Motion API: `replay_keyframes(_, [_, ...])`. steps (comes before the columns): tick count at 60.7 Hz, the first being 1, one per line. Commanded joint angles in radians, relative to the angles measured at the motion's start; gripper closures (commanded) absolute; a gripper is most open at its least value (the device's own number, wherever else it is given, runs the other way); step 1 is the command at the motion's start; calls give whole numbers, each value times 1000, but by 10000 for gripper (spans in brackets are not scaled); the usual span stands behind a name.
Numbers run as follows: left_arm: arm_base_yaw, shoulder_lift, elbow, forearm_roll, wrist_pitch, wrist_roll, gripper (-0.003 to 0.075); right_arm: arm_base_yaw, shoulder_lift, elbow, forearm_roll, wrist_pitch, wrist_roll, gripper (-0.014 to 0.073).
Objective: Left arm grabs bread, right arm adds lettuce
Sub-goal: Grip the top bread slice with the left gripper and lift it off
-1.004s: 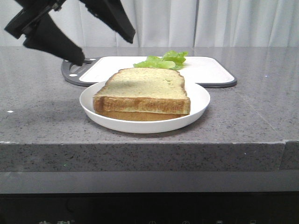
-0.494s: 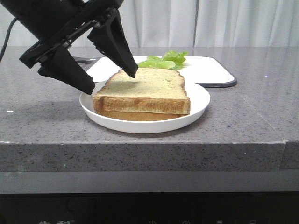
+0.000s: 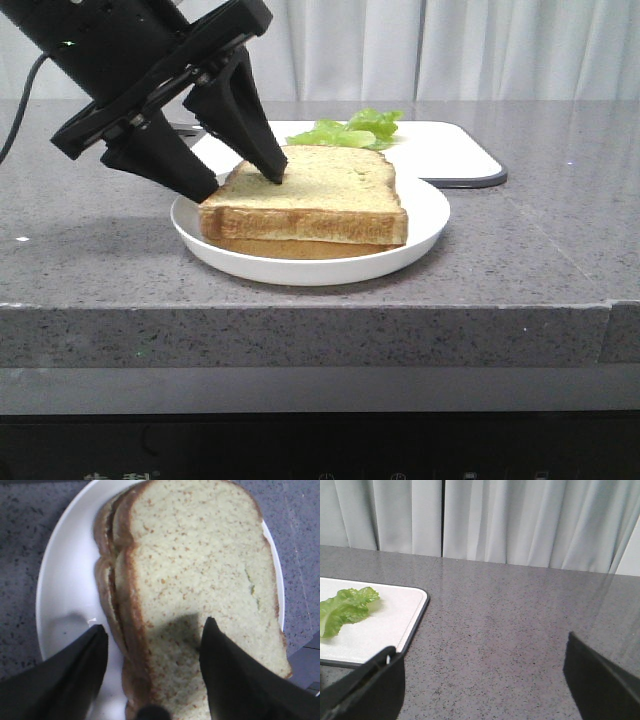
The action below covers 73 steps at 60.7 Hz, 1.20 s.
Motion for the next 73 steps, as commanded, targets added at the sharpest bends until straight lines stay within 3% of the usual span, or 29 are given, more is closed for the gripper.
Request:
replay_keyframes(1, [-9,-37,-32,-42,-24,3,421,-2,12,-37,-14,-84,-5,-60])
replay_keyframes(11, [-9,-37,-33,-42,-30,3,611,-2,12,-37,-14,-83,-5,-60])
replay_keyframes(22, [-9,-37,-33,-42,-43,3,741,-2,12,-37,-14,-83,-5,-60])
replay_keyframes(73, [-2,-189,-33,-104,-14,28,739,-2,12,-37,-14,-80,-5,-60])
